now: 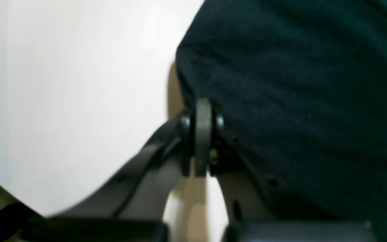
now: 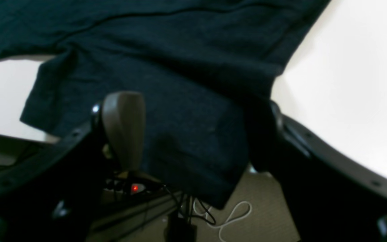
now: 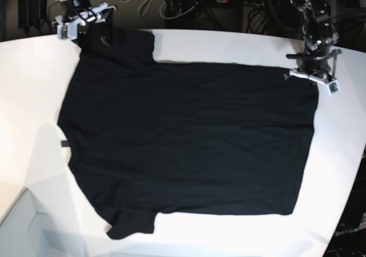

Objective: Layout the t-shirt on the table in an organized manner, then fold the t-shirt properly
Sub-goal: 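Grasp the shirt shoulder corners with both grippers, then lift the shoulder edge with both grippers and pull it toward the hem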

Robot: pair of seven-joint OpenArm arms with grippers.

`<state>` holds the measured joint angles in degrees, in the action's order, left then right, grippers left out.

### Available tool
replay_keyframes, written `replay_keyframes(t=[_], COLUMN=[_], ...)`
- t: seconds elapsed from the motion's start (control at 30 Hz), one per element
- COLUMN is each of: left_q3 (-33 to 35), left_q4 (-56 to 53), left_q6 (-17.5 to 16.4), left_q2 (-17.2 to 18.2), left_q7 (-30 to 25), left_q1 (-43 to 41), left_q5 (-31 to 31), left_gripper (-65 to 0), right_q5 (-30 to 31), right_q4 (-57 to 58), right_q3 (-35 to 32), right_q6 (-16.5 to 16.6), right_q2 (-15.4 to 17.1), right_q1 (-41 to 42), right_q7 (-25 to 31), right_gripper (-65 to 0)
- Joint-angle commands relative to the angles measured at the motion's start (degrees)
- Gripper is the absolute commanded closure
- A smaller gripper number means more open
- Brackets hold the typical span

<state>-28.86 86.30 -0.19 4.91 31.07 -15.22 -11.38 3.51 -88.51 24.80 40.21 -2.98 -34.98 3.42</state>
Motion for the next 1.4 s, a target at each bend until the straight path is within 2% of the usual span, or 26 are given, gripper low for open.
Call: replay_keyframes(t=[0.0, 0.1, 0.4, 0.67, 0.9, 1.1, 1.37], left_q3=[0.2, 0.2, 0.2, 0.2, -0.3, -0.3, -0.2], left_q4=[-0.3, -0.3, -0.2, 3.6, 9.7, 13.7, 10.3], left_q6=[-0.1, -0.1, -0.1, -0.1, -0.1, -0.1, 0.0], left_q2=[-0.1, -0.2, -0.2, -0.3, 0.2, 0.2, 0.2], left_q7=[4.5, 4.6, 4.8, 4.8, 4.8, 4.8, 4.8], left_q1=[-0.7, -0.7, -0.8, -1.5, -1.6, 0.1, 6.7], left_q5=[-0.1, -0.1, -0.1, -0.3, -6.5, -6.9, -6.5], left_gripper=[0.0, 0.0, 0.0, 0.0, 0.0, 0.0, 0.0], right_q5=[-1.1, -1.1, -1.1, -0.7, -0.9, -1.0, -1.2], right_q4=[1.0, 3.5, 4.3, -5.6, -14.4, -14.0, -9.0], right_q3=[-0.9, -1.8, -3.7, -3.0, -3.0, -1.6, 0.0], right_q6=[-0.2, -0.2, -0.2, -0.2, -0.2, -0.2, -0.2], right_q2=[0.0, 0.2, 1.3, 1.0, 1.1, 1.2, 1.4], right_q1=[-0.8, -0.5, -0.2, -1.5, -0.1, 3.8, 10.9], right_q7=[-2.8, -2.7, -2.8, -2.7, -3.2, -3.3, -3.3], right_gripper=[-45.4, -38.9, 0.0, 0.0, 0.0, 0.0, 0.0])
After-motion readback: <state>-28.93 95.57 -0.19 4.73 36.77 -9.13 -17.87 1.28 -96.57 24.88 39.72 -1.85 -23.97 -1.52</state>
